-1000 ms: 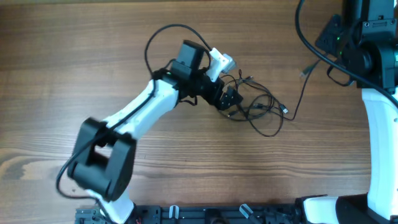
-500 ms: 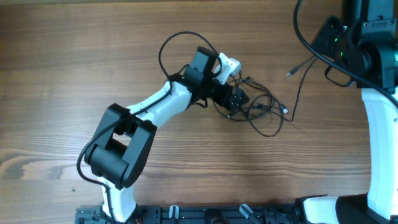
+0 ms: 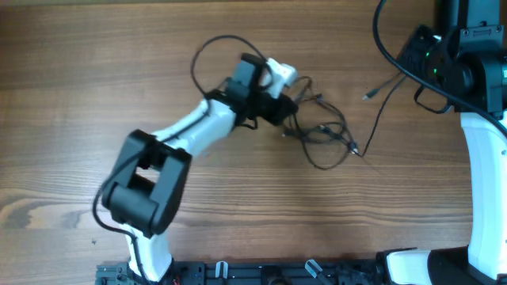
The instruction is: Untangle cables
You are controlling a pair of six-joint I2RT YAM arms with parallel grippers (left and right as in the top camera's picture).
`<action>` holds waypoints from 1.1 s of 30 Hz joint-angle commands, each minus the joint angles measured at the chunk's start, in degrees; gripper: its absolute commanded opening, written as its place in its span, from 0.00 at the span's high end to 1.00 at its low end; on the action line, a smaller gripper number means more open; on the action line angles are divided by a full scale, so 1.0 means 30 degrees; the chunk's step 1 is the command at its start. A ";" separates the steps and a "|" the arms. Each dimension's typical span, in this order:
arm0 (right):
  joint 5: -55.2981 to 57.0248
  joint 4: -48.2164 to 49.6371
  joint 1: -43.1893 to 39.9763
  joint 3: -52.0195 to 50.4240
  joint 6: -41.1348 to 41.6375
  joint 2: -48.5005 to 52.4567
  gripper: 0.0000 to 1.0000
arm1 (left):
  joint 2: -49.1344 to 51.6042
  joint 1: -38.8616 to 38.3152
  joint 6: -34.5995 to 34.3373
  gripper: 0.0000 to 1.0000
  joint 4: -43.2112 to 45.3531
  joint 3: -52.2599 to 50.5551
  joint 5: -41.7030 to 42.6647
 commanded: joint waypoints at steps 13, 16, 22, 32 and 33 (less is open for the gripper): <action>-1.4214 0.3279 -0.0080 0.0051 -0.7155 0.0204 0.96 | -0.2980 0.6768 -0.3818 0.93 0.4925 0.0517 1.6946; -1.1861 0.2878 -0.0277 0.0051 -0.6244 0.0204 0.96 | -0.2980 0.6768 -0.3504 0.58 0.3483 0.0510 1.4178; -0.7679 0.1632 -0.0546 0.0044 -0.4648 0.0204 0.96 | -0.2856 0.5268 -0.0998 0.20 -0.1537 0.0495 0.5442; -0.7475 0.1122 -0.0546 0.0044 -0.4561 0.0160 0.96 | 0.0124 0.1523 -0.1078 0.09 -0.1632 0.0495 -0.1246; -0.7475 0.1129 -0.0546 0.0044 -0.4561 0.0160 0.96 | 0.0495 0.1450 -0.1086 0.10 -0.1523 0.0495 -0.1129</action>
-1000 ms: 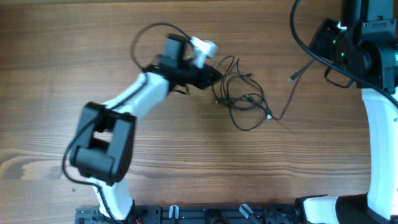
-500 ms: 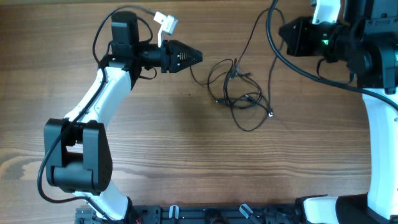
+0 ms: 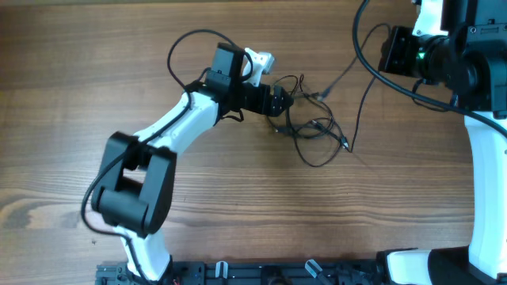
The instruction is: Untangle cables
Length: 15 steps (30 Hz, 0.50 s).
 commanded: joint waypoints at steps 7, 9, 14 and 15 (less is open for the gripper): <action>0.0357 0.0102 -0.0051 0.0051 0.0175 0.0153 0.96 | 0.1719 -0.1151 0.0219 0.09 0.1093 0.0087 0.0306; 0.0357 0.0095 -0.0051 0.0051 0.0226 0.0153 0.96 | 0.1829 -0.1508 0.0226 0.48 0.1370 0.0095 0.0306; 0.0976 0.0073 -0.0051 0.0051 0.0576 0.0153 0.96 | 0.1829 -0.1311 -0.0765 0.96 0.1887 0.0109 -0.0277; 0.1647 -0.0066 -0.0051 0.0051 0.0619 0.0153 0.96 | 0.1654 -0.0750 -0.0787 0.96 0.1639 0.0299 -0.0255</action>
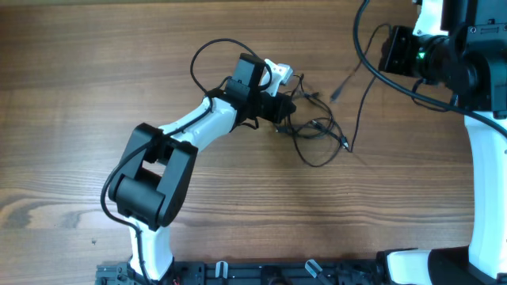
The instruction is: Untangle cables
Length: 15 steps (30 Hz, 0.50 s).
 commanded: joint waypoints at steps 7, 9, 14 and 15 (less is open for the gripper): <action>0.9194 -0.0131 -0.0160 -0.0605 0.2280 0.0197 0.96 | -0.6645 0.5632 0.0867 0.96 -0.3126 0.0860 -0.3701; 0.9799 0.0262 -0.0736 -0.1326 0.2266 0.0488 0.96 | -0.9719 0.8247 0.1632 0.96 -0.4379 0.0860 -0.4240; 0.9748 -0.0474 -0.3920 -0.1603 0.2783 0.2382 0.96 | -1.2298 1.4717 0.2346 0.96 -0.7257 0.0860 -0.2790; 0.9187 -0.0597 -0.4583 -0.1603 0.2732 0.2637 0.96 | -1.2291 1.5730 0.2346 0.96 -0.7264 0.0852 -0.1064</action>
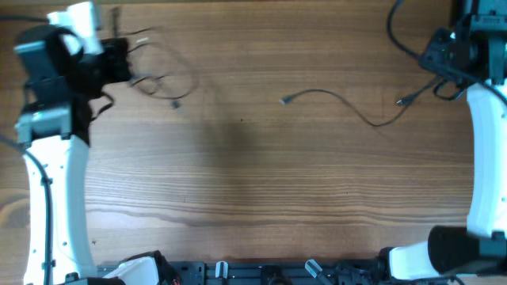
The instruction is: Untangle cables
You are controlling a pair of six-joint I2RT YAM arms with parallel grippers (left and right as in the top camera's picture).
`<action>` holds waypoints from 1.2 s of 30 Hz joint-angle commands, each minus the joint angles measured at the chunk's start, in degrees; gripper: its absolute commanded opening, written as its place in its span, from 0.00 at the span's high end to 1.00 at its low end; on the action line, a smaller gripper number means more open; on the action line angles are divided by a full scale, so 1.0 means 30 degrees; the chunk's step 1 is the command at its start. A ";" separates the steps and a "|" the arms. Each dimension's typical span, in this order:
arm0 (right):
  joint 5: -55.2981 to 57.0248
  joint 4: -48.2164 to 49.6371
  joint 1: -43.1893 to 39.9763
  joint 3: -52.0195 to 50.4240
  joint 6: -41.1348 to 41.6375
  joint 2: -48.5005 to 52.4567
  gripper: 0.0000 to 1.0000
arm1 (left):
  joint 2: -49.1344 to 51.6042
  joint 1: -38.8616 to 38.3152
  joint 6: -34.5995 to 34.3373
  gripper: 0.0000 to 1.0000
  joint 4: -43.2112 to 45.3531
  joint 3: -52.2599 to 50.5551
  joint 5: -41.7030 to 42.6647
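My left gripper [119,62] is at the table's far left back corner, shut on a loose tangle of thin black cable [162,77] that trails to its right, slightly blurred. One separate black cable [348,107] lies stretched across the right half of the table. It runs from a plug [285,100] near the middle, through a curve, up towards my right gripper [440,57] at the far right. That gripper's fingers are hidden from above, so whether it holds the cable's end does not show.
The thick black lead [396,36] of the right arm hangs in a loop beside the right gripper. The white left arm [59,182] runs along the left edge, and the white right arm [485,158] along the right edge. A rail [261,273] lines the front edge.
My left gripper has moved from the middle of the table to the far left back corner with the tangle. One cable is now apart from the tangle, lying stretched on the right half.
My left gripper was at the tangle in the middle of the table, with one strand leading to the right gripper. It stayed there, shifting slightly left, then back. Now the tangle is at the far left and one cable lies separate on the right.
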 commanded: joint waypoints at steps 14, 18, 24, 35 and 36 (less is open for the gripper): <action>-0.5005 0.1078 0.0605 -0.0153 -0.1071 0.0852 0.96 | 0.0211 -0.4335 0.0554 0.93 -0.0262 -0.0007 0.3548; -0.4138 0.1661 0.0590 -0.0124 -0.0991 0.0641 0.96 | 0.0597 -0.6506 0.0546 0.51 -0.0117 -0.0007 0.2907; -0.1071 0.2025 -0.0255 0.1049 -0.0947 -0.1042 0.96 | 0.2616 -0.7919 0.0554 0.35 -0.0117 -0.0007 0.2761; -0.5217 0.1668 -1.6619 0.1173 0.0998 -0.4138 0.96 | 0.4116 -0.9741 0.0488 0.32 -0.0321 -0.0022 0.2754; -0.5187 0.1639 -1.7012 0.1122 0.1005 -0.3847 0.96 | 0.4116 -0.9959 0.0466 0.32 -0.0357 -0.0022 0.2761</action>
